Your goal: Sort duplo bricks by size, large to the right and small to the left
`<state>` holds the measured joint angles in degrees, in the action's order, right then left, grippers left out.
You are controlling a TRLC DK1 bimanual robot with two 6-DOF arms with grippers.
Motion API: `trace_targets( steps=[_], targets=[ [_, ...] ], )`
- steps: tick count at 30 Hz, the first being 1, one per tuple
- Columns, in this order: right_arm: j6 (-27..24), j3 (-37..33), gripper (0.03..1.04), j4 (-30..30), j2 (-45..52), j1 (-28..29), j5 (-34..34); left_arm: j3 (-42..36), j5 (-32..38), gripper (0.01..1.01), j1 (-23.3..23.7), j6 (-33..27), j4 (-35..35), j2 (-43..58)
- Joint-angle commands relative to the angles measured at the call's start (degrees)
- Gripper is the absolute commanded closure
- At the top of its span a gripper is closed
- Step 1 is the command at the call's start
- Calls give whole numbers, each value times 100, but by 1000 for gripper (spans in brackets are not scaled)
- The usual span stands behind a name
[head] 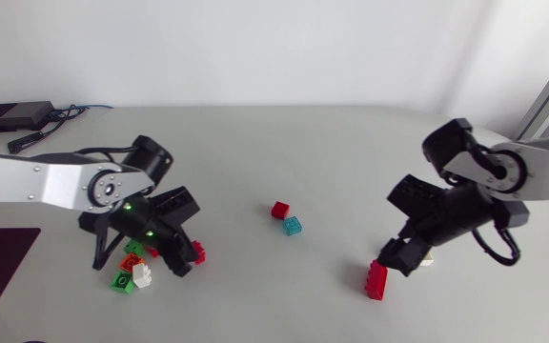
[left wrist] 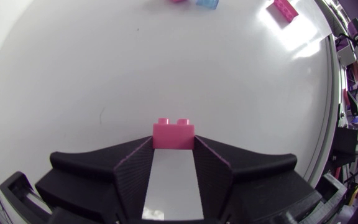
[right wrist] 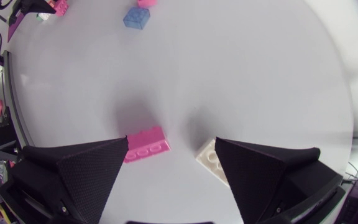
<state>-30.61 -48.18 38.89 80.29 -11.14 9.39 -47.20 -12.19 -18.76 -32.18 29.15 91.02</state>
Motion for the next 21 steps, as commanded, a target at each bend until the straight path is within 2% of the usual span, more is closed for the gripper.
trace_targets(
  steps=[1,2,3,4,5,9,17,21],
  targets=[
    [363,-411,62,-93,540,-433,-77,413,-12,680,356,-262,-23,-331],
    [460,-578,62,-128,751,-583,-95,501,-12,597,497,-324,-23,-401],
    [521,-763,62,-137,953,-715,-104,589,-12,457,584,-376,-23,-480],
    [600,-938,62,-163,1173,-846,-121,686,-12,241,707,-429,-23,-577],
    [653,-1132,62,-207,1384,-987,-192,783,-12,67,804,-473,-23,-691],
    [846,-1923,62,-286,2219,-1453,-341,993,-21,44,998,-491,-14,-1087],
    [1048,-3294,66,-321,3528,-2024,-455,1283,-21,44,1006,-429,12,-1807],
    [1075,-3575,72,-304,3898,-2094,-455,1240,-21,44,998,-429,21,-1878]
  ],
)
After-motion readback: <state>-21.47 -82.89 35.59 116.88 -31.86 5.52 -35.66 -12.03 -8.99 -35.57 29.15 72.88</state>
